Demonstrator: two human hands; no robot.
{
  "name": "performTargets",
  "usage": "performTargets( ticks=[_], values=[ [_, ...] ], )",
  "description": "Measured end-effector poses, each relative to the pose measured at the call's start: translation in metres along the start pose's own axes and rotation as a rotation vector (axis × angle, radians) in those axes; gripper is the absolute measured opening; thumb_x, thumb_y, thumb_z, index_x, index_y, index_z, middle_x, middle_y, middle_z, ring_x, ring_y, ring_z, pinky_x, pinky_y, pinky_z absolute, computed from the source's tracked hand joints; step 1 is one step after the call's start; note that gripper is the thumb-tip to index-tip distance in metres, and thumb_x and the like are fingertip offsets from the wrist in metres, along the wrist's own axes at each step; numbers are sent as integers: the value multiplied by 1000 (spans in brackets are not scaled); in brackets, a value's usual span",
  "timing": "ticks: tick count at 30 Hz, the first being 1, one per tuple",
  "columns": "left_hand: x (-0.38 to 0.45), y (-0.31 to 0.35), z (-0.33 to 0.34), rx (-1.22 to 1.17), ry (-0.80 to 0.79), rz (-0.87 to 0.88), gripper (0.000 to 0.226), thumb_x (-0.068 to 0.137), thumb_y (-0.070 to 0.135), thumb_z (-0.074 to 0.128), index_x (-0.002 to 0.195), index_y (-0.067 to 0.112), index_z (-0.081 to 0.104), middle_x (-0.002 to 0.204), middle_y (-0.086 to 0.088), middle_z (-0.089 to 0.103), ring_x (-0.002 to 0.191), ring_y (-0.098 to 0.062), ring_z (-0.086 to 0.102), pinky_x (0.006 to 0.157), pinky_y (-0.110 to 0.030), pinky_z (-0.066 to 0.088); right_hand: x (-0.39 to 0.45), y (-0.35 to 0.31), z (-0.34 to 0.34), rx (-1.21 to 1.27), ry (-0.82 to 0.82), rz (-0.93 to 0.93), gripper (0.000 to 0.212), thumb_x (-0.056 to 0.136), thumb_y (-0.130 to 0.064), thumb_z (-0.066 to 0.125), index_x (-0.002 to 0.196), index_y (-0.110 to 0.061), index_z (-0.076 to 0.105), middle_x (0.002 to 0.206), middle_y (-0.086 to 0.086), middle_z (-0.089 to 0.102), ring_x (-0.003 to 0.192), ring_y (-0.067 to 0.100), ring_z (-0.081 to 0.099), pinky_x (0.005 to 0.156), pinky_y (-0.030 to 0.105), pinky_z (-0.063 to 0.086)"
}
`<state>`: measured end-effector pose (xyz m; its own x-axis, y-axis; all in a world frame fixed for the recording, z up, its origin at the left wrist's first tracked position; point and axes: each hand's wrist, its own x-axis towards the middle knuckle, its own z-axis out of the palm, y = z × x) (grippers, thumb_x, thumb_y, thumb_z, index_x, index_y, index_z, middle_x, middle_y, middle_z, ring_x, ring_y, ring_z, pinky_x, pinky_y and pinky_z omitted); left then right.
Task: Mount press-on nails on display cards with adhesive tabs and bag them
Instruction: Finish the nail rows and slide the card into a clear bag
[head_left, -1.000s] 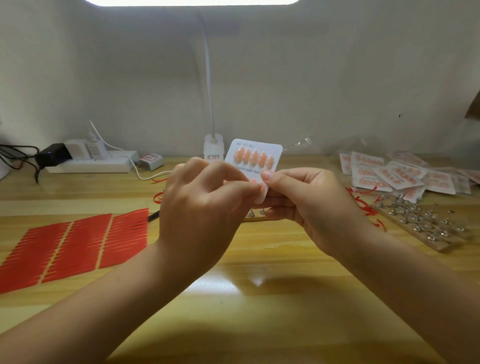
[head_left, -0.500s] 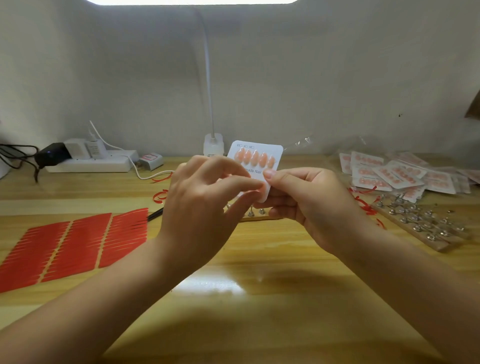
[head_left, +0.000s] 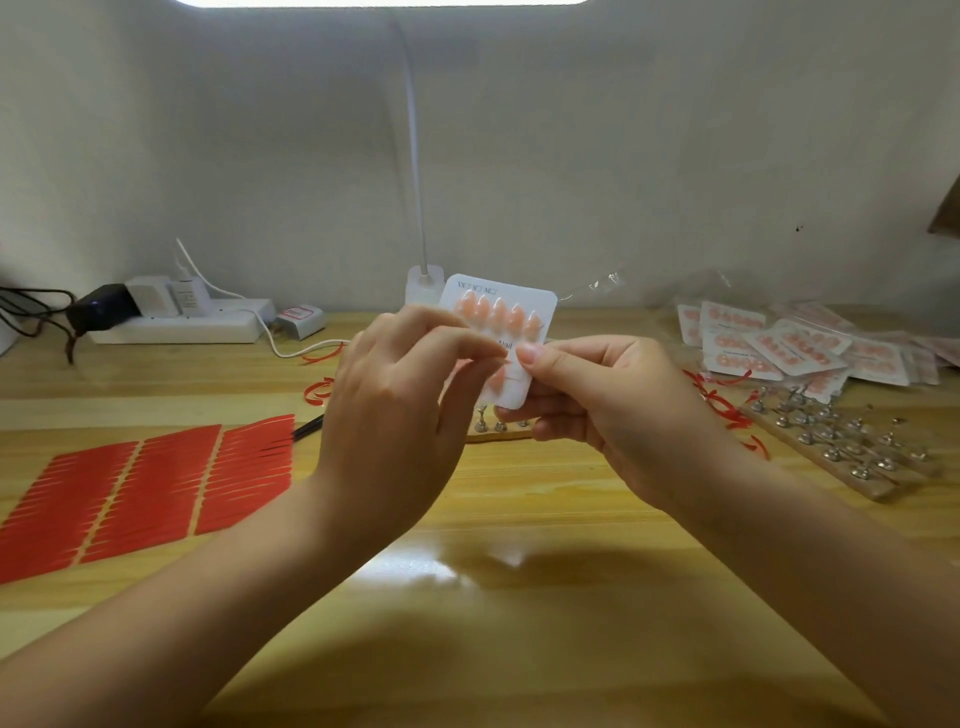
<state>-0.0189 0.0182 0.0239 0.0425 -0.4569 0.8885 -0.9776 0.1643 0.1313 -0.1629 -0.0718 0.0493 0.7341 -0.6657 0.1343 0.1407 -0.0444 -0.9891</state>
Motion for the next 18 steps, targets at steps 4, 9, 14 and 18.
performTargets(
  ticks=[4,9,14,18],
  values=[
    [0,0,-1,-2,5,-9,14,91,16,65,91,5,74,87,-9,65,79,-30,61,69,-50,49,1,-1,0,17,6,9,21,95,-13,57,89,-2,73,81,15,74,71,22,72,53,20,52],
    [0,3,-1,56,49,80,11,88,17,71,86,8,76,82,-7,67,72,-31,61,65,-48,48,-1,-1,0,30,-9,2,23,95,-14,57,88,0,73,78,16,74,71,21,72,54,21,52],
    [-1,2,-1,83,46,124,8,84,20,76,82,12,77,81,-4,69,71,-29,62,64,-47,47,0,-1,0,39,-13,7,23,94,-14,57,86,1,73,77,16,73,70,21,71,53,20,51],
    [-3,-1,0,108,41,176,8,87,20,73,84,16,78,83,-1,69,74,-28,61,70,-44,46,1,0,-2,16,1,17,23,95,-15,57,85,-1,73,75,14,73,68,19,70,52,20,51]
  ],
)
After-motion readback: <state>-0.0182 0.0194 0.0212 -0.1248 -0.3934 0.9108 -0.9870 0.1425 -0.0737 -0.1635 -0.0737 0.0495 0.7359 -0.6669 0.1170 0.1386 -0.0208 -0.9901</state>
